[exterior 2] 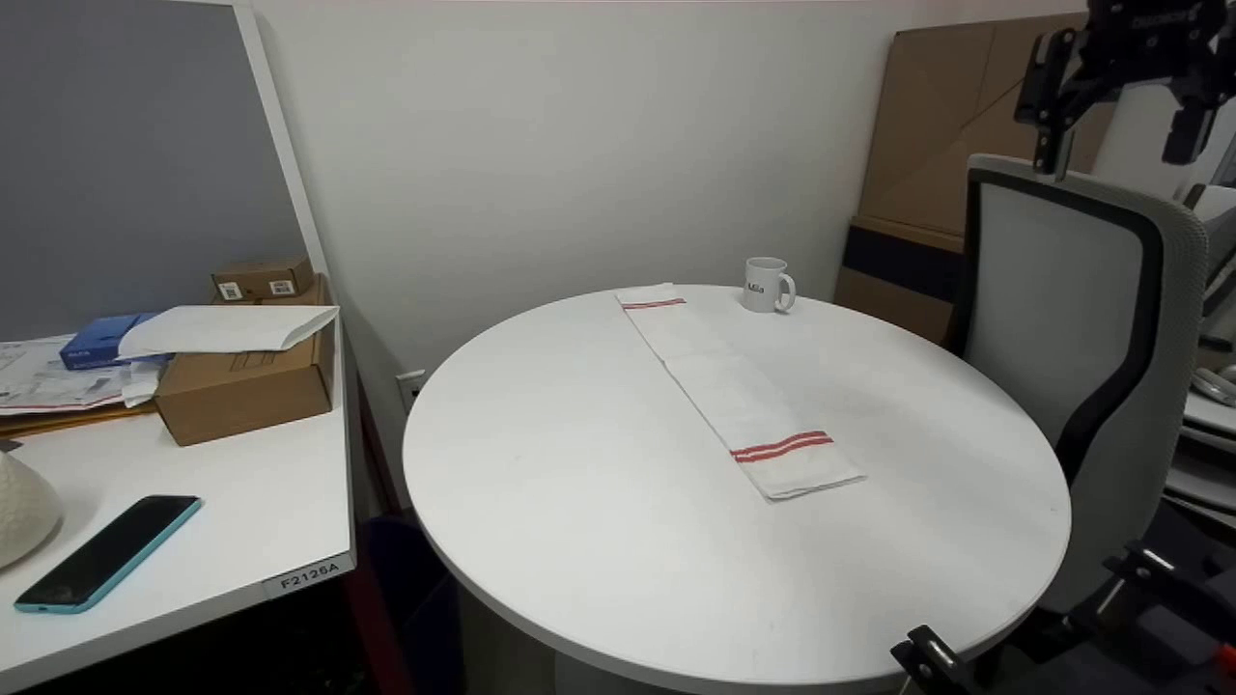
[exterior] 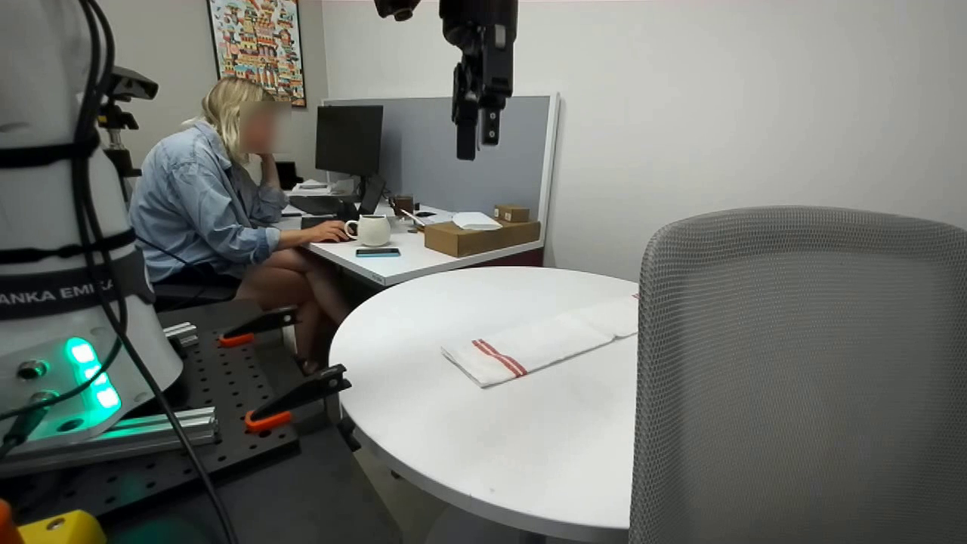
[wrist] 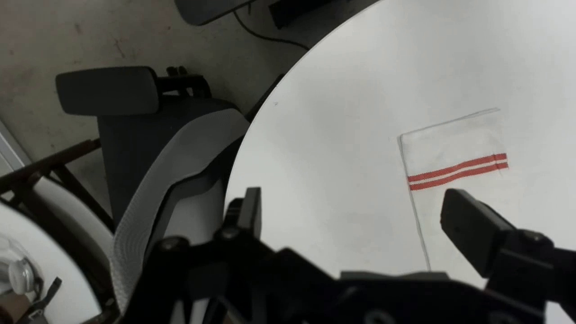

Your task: Fold the towel three times over

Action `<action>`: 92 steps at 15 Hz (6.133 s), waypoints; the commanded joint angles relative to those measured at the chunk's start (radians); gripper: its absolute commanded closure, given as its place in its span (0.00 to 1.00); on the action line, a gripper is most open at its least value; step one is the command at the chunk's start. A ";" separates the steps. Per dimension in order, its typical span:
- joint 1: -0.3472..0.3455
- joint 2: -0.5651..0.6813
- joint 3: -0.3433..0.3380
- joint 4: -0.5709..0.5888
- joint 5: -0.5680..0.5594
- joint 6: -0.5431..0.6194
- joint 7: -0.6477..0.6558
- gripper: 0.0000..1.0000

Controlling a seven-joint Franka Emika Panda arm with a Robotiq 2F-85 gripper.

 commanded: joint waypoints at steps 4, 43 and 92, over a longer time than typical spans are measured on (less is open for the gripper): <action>-0.017 0.145 0.015 0.006 0.152 0.145 0.270 0.00; 0.281 1.089 -0.009 0.173 0.440 0.957 0.804 0.00; -0.070 -0.076 -0.033 0.004 0.367 0.303 0.206 0.97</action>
